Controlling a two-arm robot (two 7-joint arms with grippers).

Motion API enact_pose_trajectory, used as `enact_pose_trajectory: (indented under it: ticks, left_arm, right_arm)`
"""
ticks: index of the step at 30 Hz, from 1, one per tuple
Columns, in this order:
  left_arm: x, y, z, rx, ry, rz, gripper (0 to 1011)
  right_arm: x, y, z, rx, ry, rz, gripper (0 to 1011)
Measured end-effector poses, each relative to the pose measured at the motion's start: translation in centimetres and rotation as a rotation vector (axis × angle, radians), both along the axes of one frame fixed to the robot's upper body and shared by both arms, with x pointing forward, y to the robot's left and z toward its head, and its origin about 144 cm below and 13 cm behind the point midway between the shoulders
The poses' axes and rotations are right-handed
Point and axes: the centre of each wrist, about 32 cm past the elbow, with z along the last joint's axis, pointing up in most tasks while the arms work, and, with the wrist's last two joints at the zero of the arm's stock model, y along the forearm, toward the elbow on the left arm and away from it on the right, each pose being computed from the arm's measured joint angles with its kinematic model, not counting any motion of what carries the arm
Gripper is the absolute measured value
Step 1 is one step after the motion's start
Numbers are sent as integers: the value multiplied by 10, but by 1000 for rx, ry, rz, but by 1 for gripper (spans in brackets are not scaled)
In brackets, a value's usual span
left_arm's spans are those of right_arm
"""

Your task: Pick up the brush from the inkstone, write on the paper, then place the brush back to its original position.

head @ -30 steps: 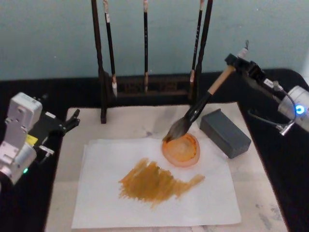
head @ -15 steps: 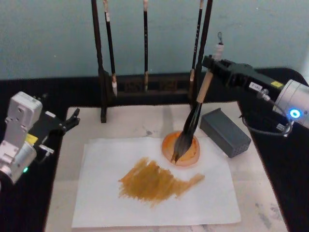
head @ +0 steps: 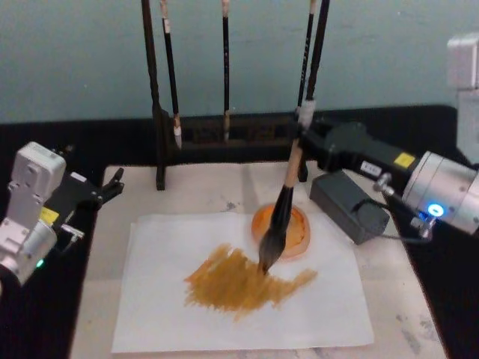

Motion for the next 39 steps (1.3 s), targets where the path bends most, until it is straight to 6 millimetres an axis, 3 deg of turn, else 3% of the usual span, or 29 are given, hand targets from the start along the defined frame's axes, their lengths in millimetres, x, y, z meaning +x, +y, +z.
enact_pose_trajectory:
  ticks: [18, 26, 39]
  left_arm:
    - [0, 0, 0, 0, 0, 0, 1010]
    - [0, 0, 0, 0, 0, 0, 1010]
    - [0, 0, 0, 0, 0, 0, 1010]
  right_arm:
    - [-20, 20, -29, -100, -36, 39, 161]
    - [-21, 10, -36, -138, -32, -15, 161]
    - [-19, -10, -30, -122, -29, -98, 161]
